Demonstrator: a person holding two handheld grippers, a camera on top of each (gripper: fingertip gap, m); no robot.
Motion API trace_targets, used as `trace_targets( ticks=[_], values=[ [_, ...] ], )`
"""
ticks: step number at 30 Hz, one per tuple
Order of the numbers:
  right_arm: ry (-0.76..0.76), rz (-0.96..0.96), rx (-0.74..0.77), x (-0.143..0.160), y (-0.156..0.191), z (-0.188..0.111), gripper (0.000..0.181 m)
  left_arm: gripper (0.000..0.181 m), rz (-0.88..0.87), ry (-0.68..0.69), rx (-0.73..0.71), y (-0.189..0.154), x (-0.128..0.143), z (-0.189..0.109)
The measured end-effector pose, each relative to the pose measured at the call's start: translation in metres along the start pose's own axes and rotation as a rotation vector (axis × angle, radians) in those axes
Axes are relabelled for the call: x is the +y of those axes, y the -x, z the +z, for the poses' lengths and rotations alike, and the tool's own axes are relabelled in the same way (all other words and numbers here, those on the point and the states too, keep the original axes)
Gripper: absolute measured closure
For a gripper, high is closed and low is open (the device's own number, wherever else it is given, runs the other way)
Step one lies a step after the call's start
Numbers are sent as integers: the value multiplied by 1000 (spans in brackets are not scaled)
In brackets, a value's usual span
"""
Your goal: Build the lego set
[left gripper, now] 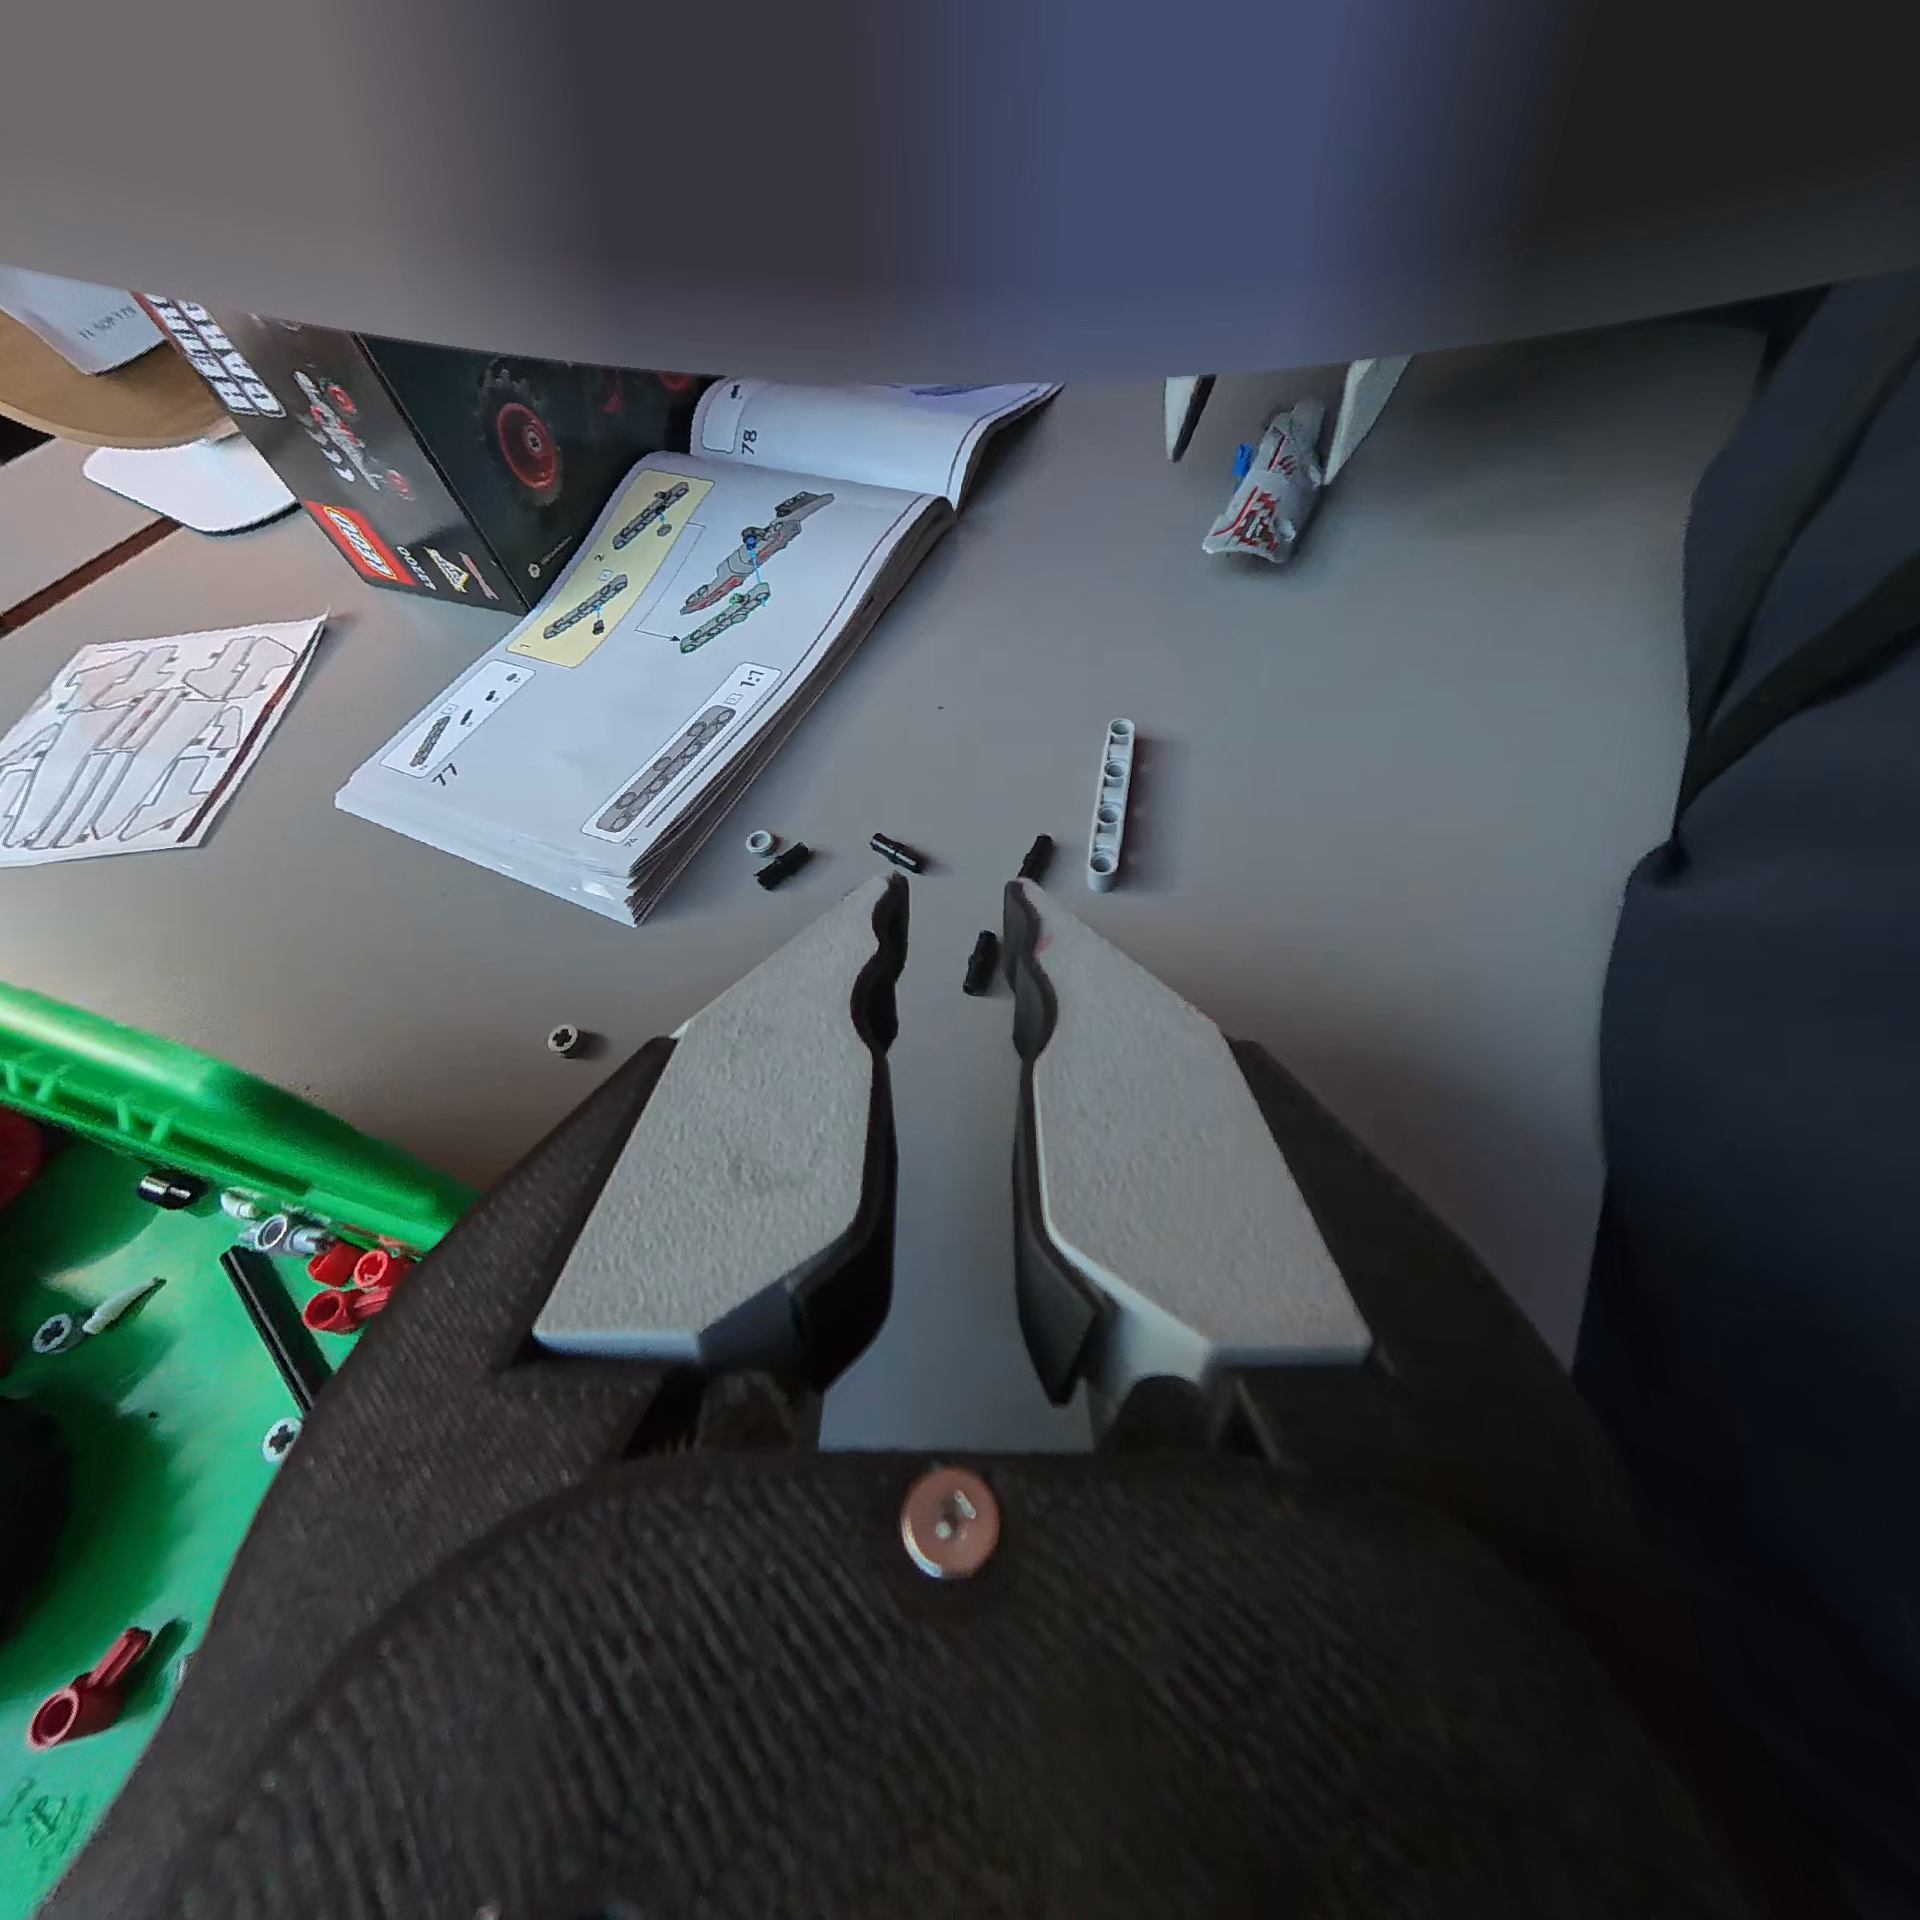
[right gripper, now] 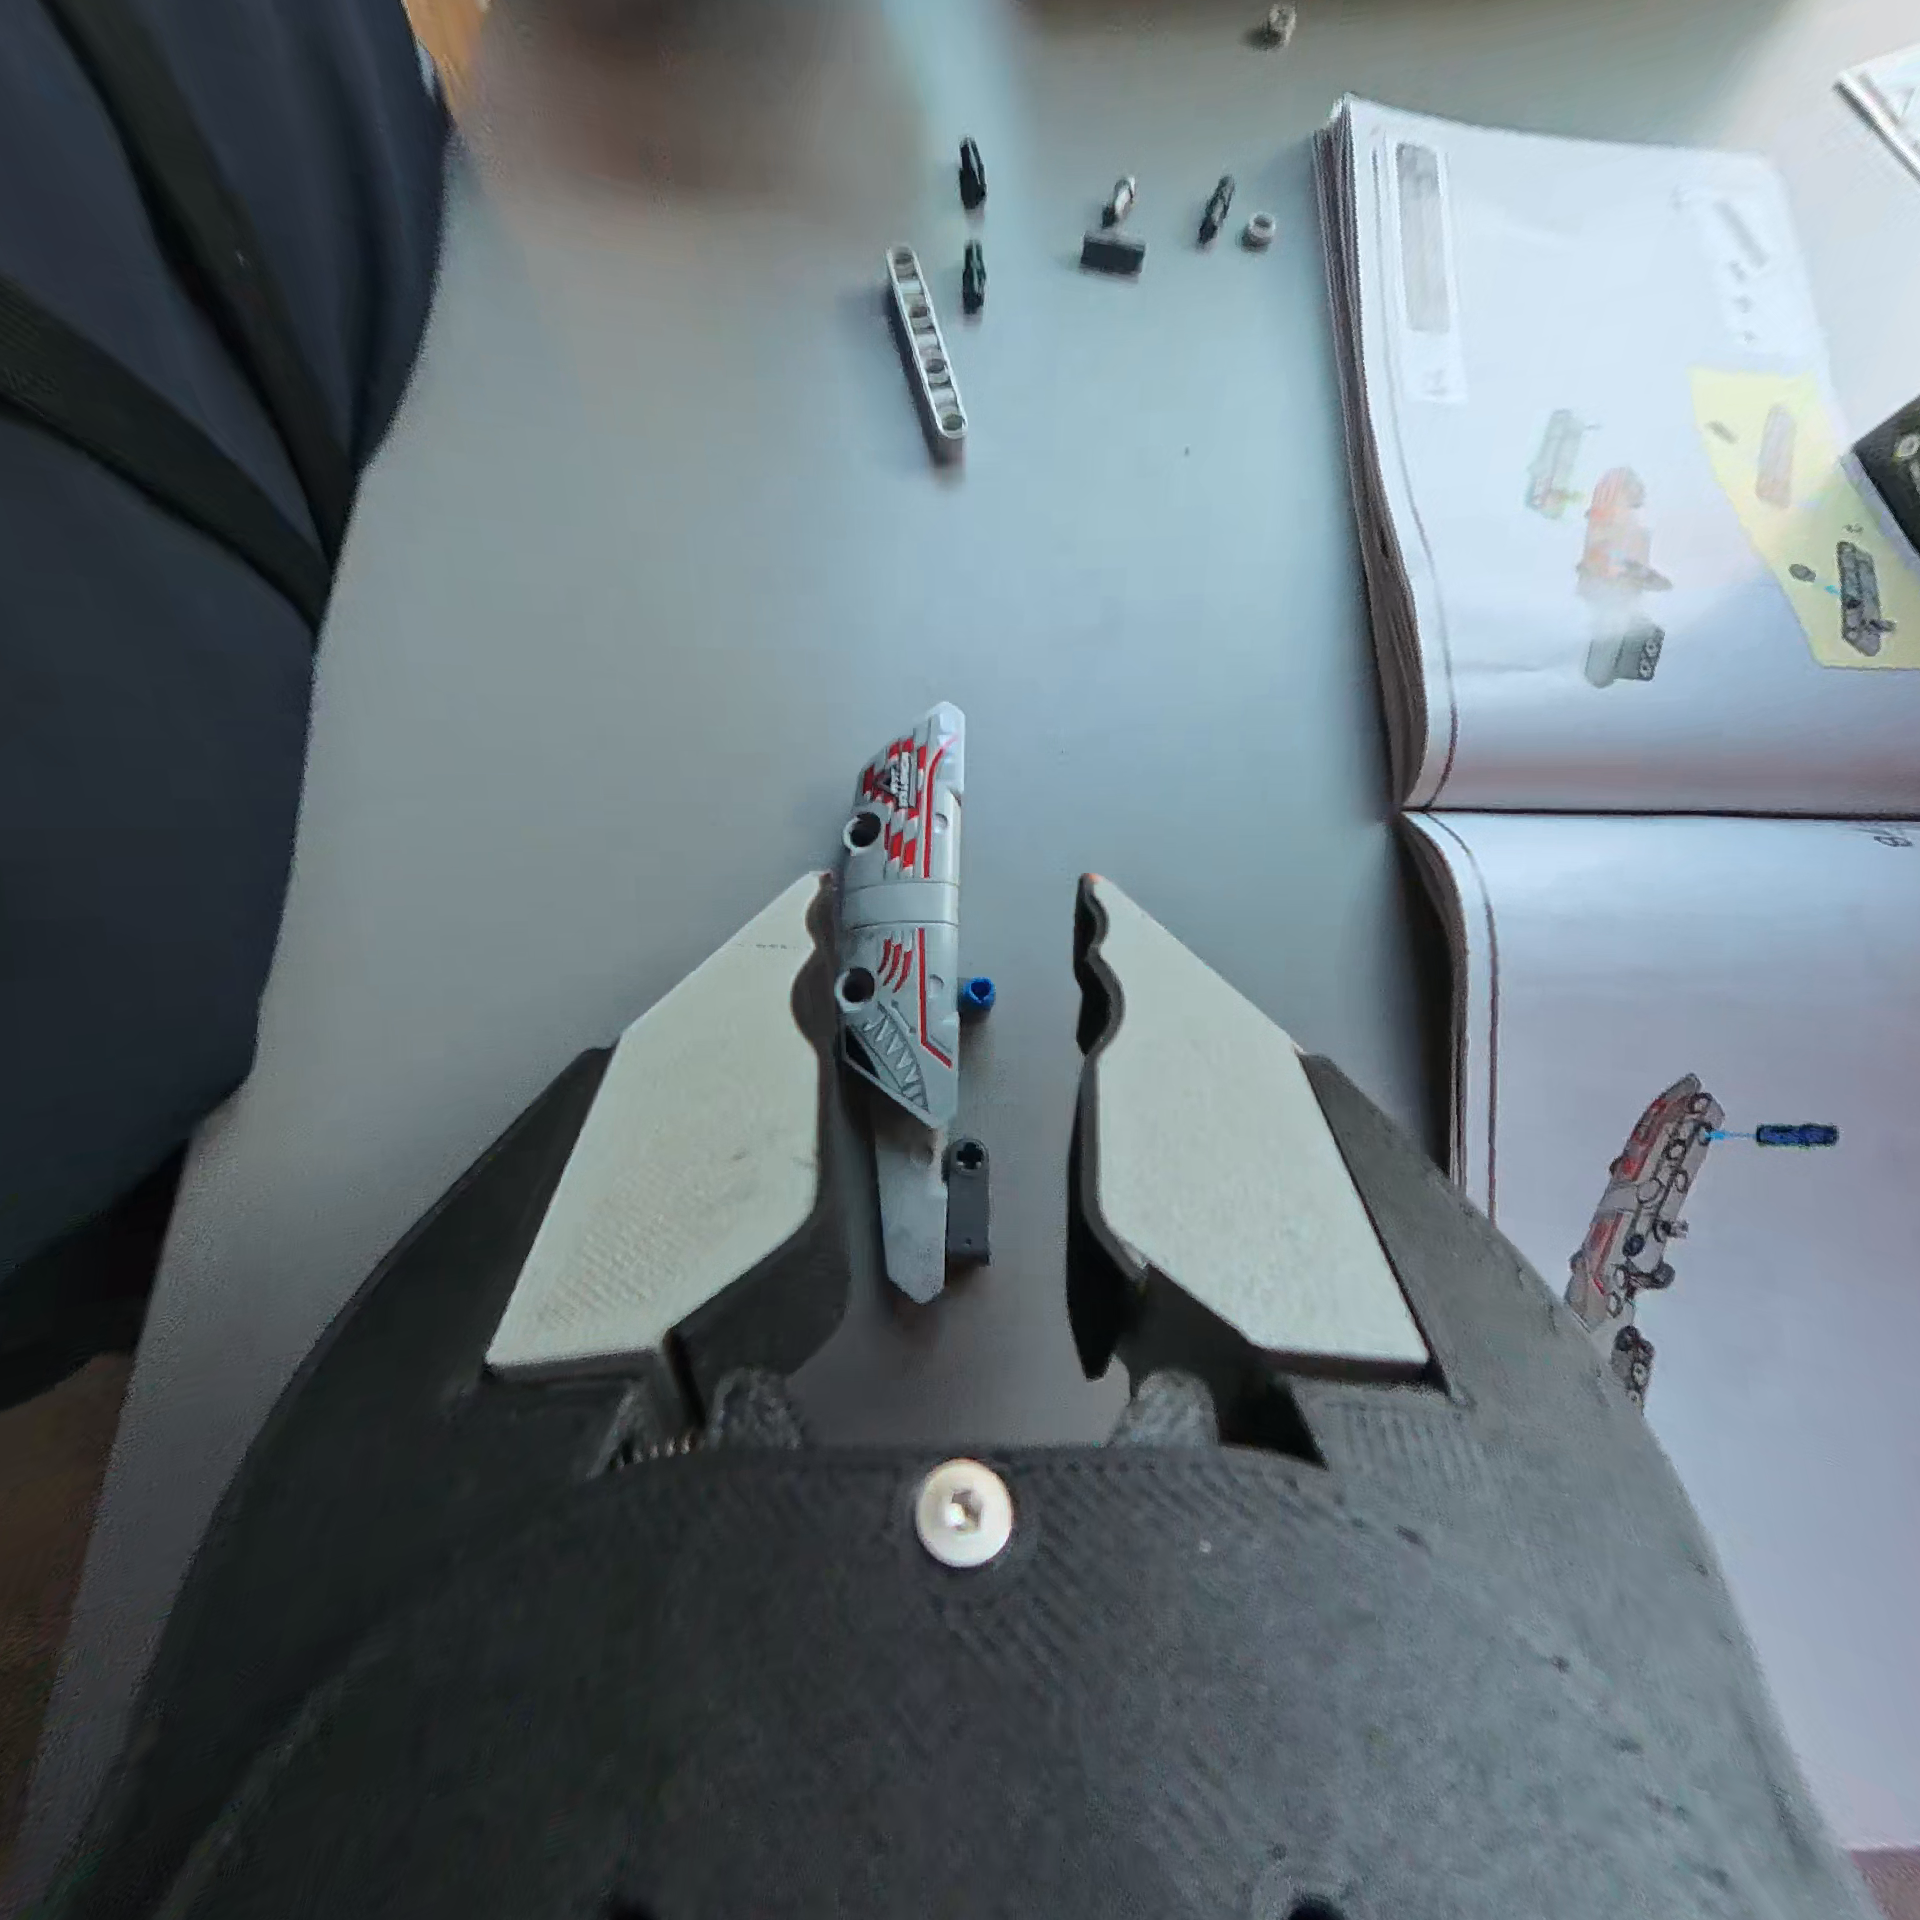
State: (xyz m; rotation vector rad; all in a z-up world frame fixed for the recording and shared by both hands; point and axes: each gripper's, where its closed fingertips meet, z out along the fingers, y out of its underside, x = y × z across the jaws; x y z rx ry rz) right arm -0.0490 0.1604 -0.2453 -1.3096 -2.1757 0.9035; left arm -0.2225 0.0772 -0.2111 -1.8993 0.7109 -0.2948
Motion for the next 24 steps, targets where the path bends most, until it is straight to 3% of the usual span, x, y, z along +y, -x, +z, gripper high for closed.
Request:
trace_targets(
  ticks=[7, 15, 24],
  values=[
    [94, -39, 43, 12, -4, 8, 158, 165, 49, 31, -29, -1, 3, 4],
    [124, 27, 122, 33, -24, -12, 159, 165, 63, 23, -9, -3, 1, 5],
    [-18, 72, 94, 13, -22, -30, 154, 165, 113, 30, -4, -9, 2, 6]
  ],
)
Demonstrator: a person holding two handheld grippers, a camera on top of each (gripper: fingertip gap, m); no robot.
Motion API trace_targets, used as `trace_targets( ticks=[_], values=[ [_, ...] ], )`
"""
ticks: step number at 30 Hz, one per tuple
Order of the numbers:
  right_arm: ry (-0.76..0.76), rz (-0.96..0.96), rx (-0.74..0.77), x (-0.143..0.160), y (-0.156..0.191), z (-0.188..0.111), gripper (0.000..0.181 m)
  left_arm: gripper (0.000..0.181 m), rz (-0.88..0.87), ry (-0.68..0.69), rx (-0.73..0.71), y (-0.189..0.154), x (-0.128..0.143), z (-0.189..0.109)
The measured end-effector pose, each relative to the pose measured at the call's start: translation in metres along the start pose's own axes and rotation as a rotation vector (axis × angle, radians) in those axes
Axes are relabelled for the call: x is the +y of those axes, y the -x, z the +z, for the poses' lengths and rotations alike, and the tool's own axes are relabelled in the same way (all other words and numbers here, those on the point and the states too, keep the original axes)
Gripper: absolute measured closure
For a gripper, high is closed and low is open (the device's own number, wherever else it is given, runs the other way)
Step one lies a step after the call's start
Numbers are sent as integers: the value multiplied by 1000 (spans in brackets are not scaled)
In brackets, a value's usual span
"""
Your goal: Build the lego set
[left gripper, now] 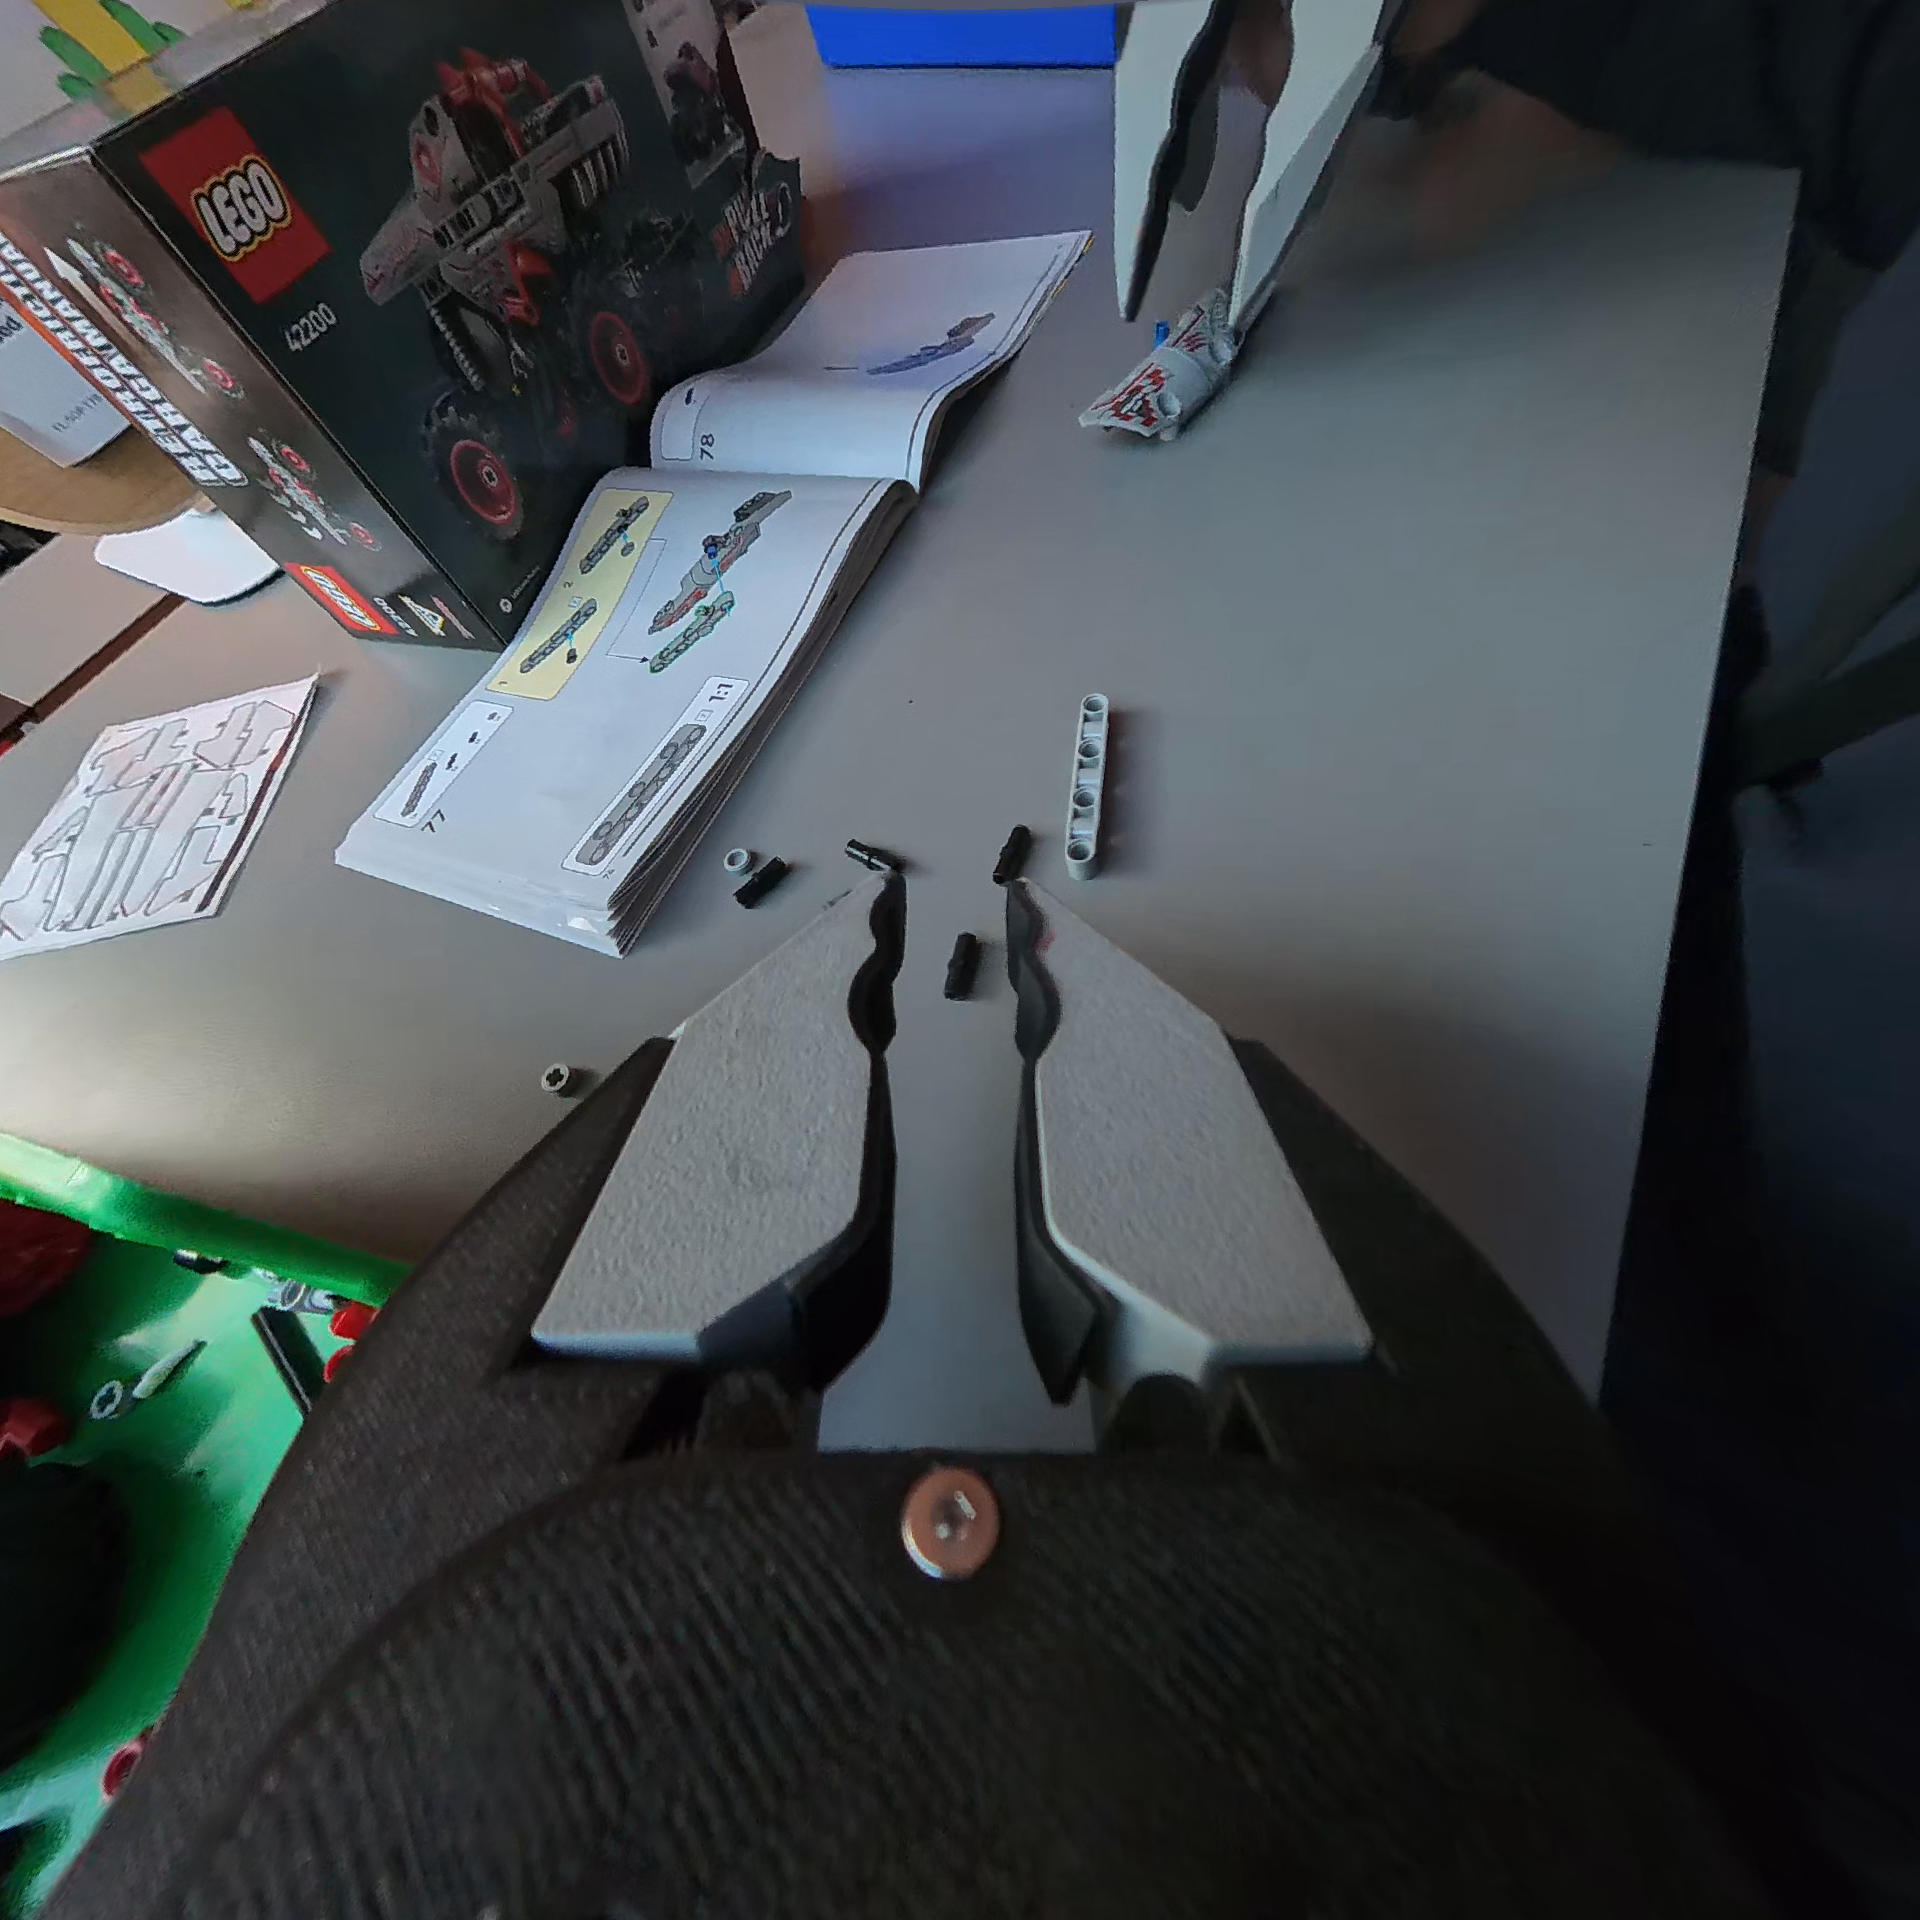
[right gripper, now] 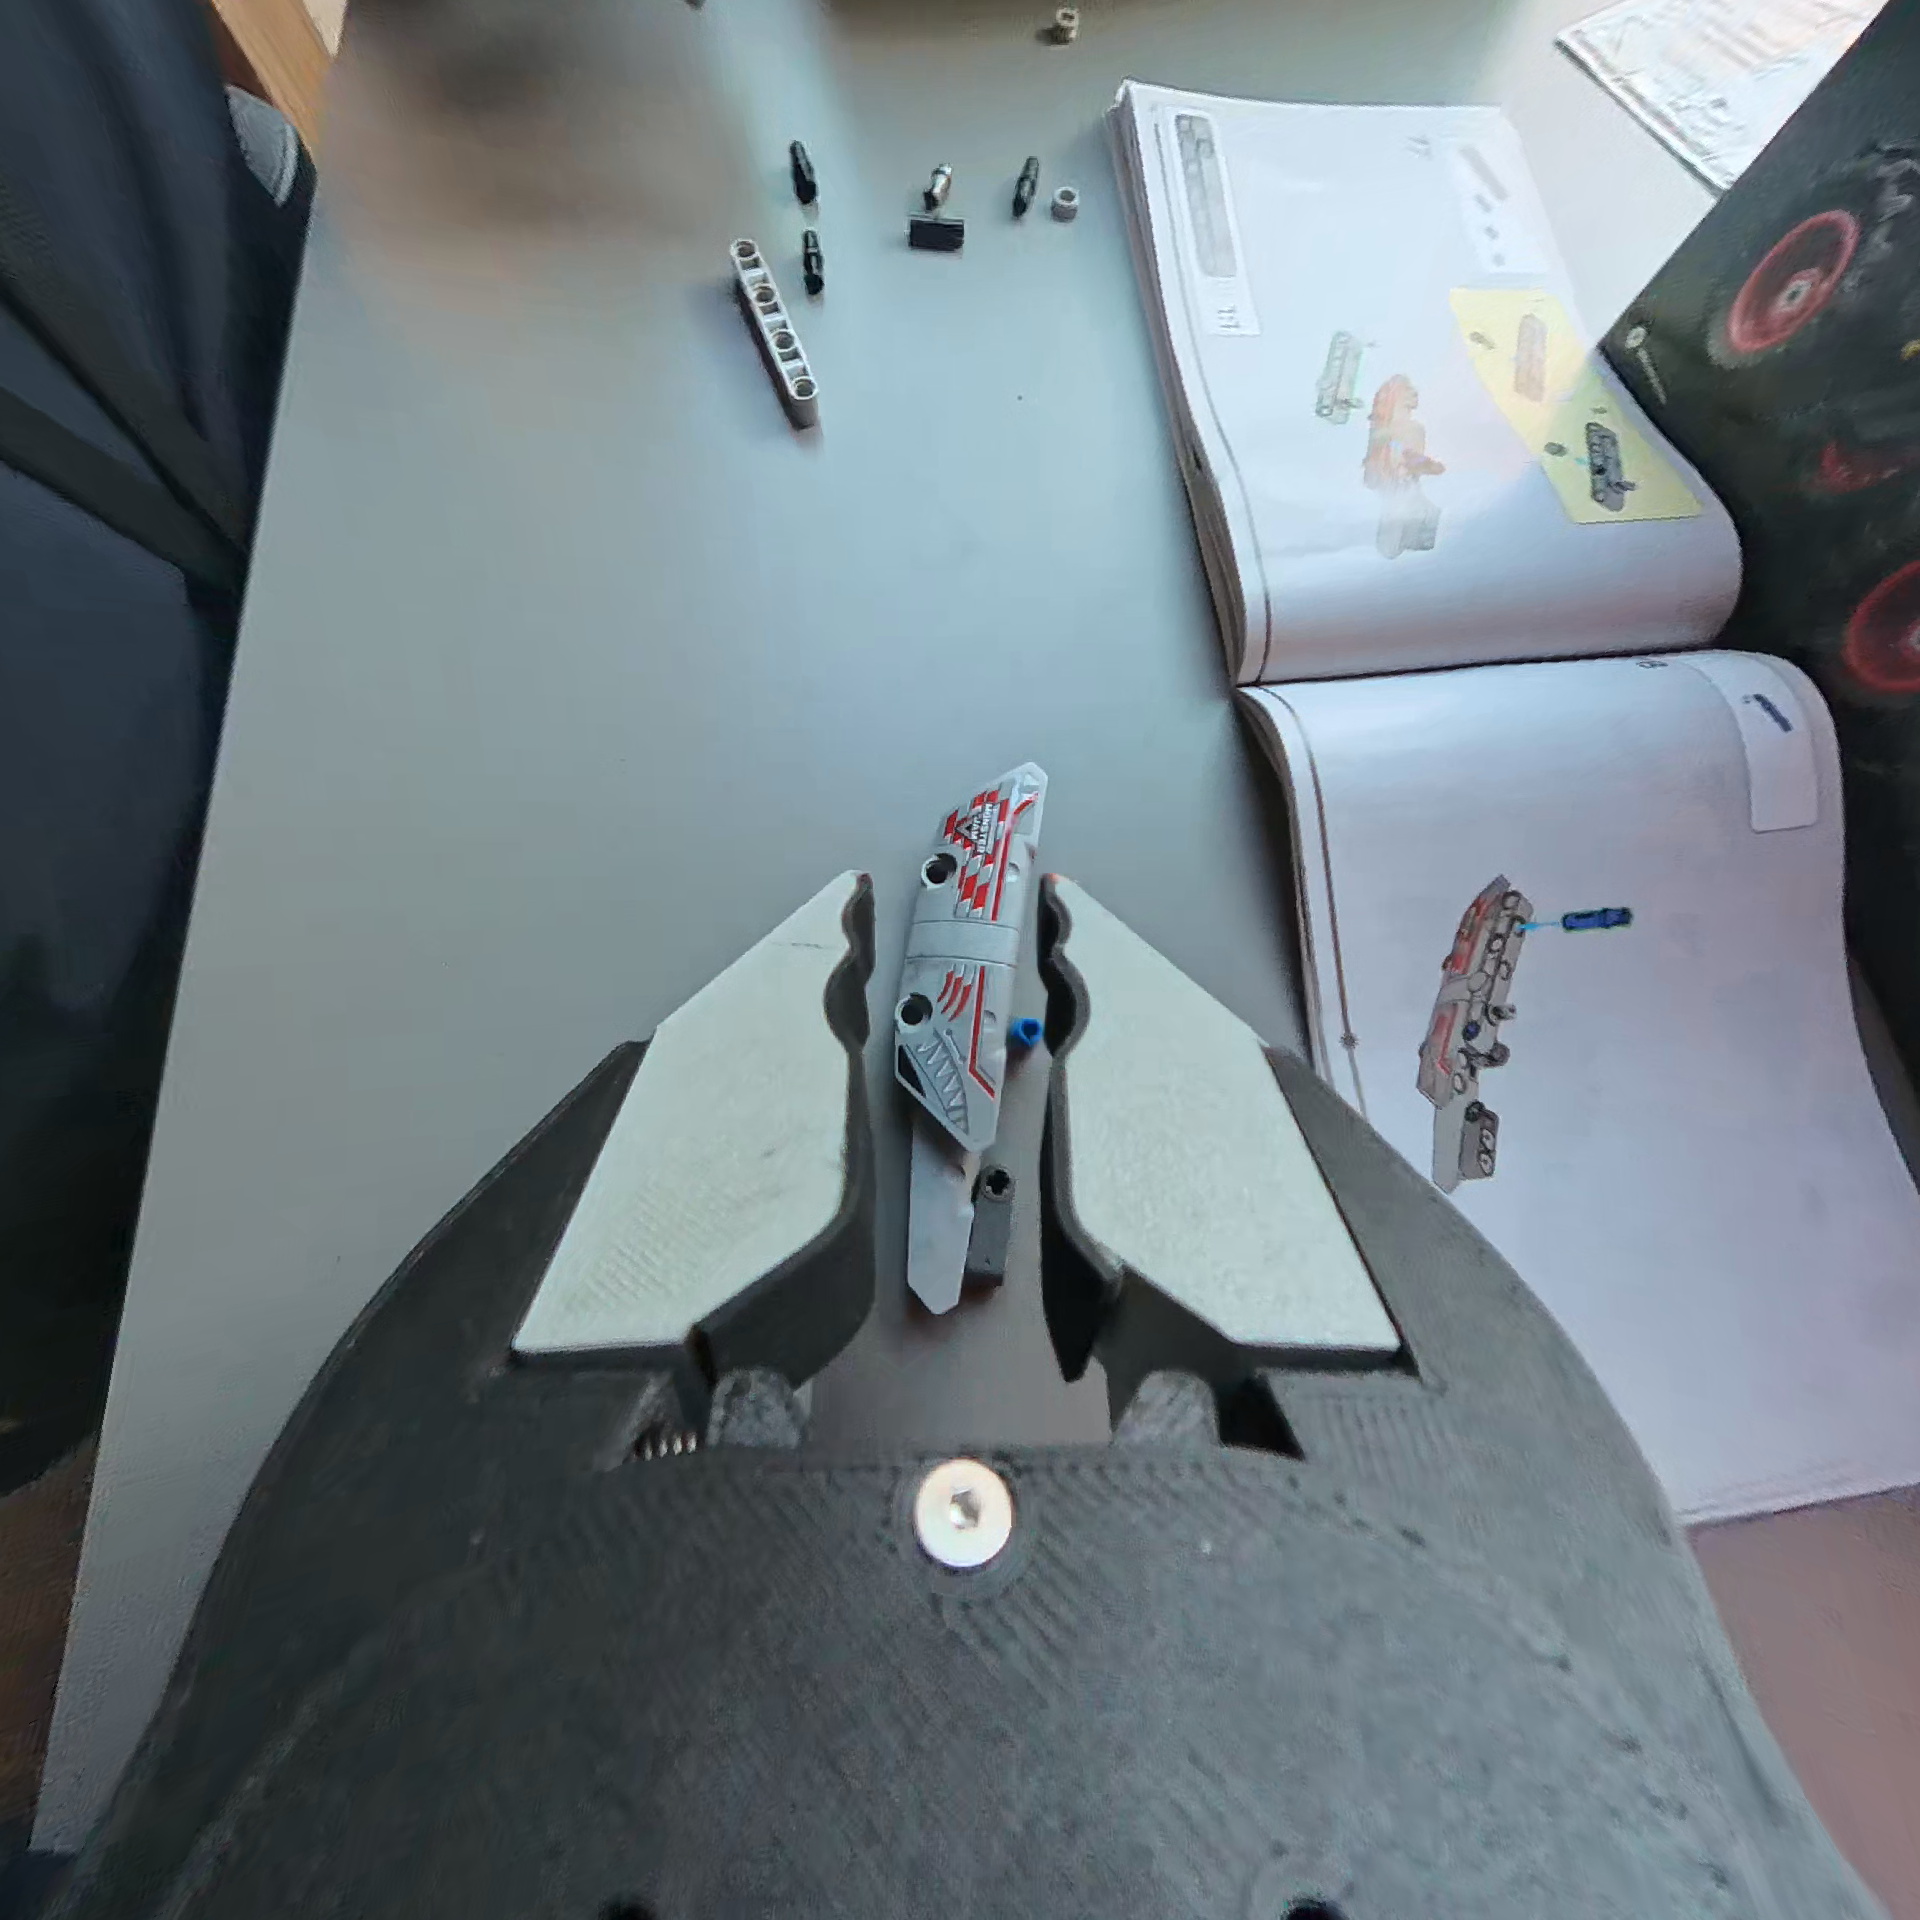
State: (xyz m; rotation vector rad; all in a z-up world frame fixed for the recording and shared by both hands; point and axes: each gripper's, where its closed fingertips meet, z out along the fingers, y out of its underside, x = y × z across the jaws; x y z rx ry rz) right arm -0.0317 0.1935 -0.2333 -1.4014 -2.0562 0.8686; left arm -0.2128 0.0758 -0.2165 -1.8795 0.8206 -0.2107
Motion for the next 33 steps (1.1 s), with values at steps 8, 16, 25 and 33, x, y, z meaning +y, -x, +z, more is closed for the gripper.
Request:
trace_targets(
  ticks=[8, 16, 25, 33],
  values=[
    [-162, 32, 58, -21, -9, -25, 153, 166, 91, 5, 3, -10, -1, 2],
    [-246, 62, 146, -21, -16, -50, 153, 171, 85, 5, 75, -26, -6, 10],
    [-302, 97, 209, -10, -12, -68, 154, 159, 71, 110, 96, -33, -2, 31],
    [-196, 113, 165, 6, -3, -50, 149, 159, 25, 241, 162, -43, 9, 49]
  ],
)
